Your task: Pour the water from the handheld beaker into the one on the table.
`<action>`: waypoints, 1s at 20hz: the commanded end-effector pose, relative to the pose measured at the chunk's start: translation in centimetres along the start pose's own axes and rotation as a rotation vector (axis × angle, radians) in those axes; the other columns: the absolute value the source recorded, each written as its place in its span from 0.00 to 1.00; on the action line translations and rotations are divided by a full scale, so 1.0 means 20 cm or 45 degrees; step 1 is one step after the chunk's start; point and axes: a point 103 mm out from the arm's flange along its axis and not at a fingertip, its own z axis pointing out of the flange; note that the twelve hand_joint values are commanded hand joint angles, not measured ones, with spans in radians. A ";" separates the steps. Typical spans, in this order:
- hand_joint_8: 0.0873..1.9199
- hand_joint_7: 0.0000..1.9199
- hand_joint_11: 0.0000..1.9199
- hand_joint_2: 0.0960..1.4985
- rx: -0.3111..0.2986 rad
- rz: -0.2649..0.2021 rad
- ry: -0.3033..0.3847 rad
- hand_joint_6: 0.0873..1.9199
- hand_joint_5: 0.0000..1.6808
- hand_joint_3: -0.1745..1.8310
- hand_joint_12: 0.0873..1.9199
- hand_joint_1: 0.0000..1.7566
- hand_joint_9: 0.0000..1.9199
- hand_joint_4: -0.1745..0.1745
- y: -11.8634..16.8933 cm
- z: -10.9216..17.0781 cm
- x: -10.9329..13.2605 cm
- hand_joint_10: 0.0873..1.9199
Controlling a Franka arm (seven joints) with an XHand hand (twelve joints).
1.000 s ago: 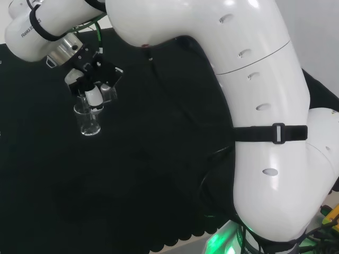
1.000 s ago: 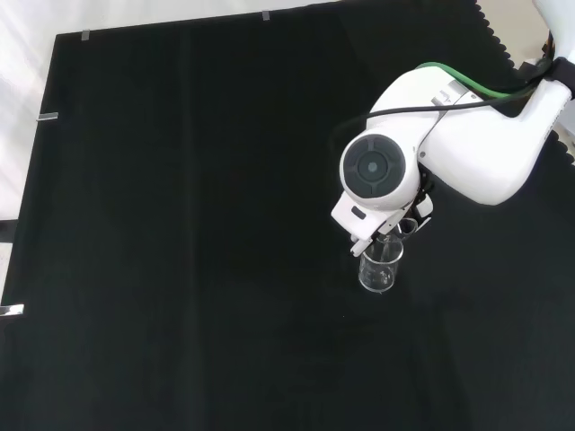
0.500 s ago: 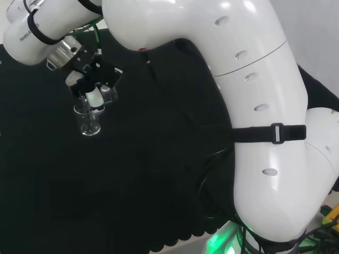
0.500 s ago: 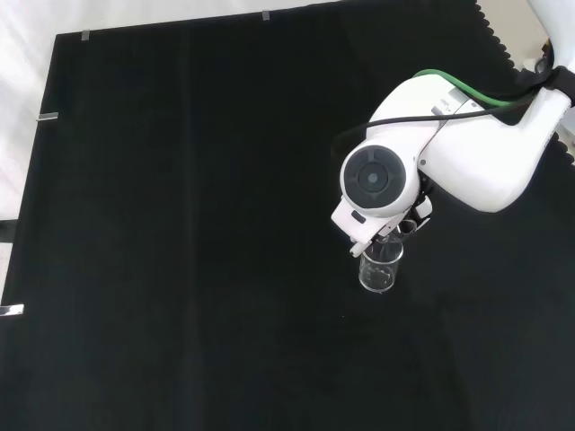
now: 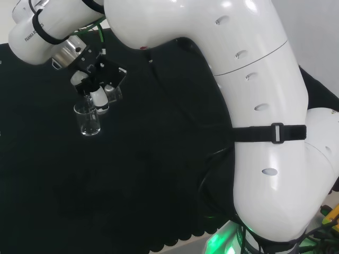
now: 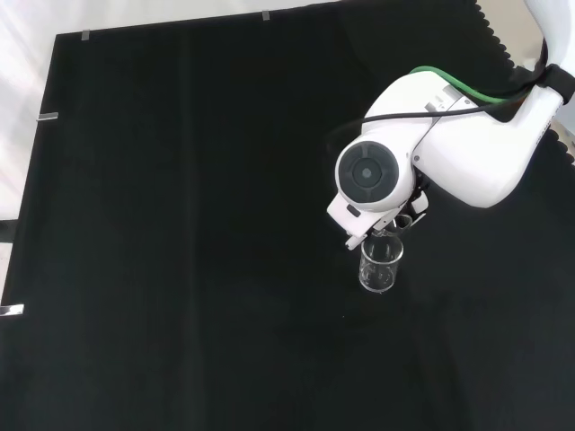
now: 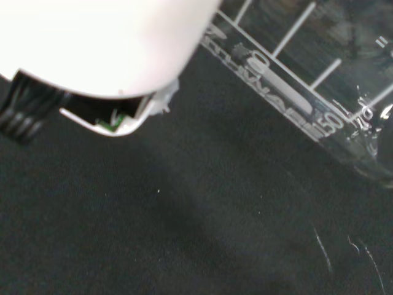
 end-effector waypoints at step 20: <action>1.00 0.77 0.66 0.28 -0.213 0.019 0.222 1.00 0.48 0.68 0.67 0.80 0.82 0.00 -0.08 -0.02 -0.08 0.79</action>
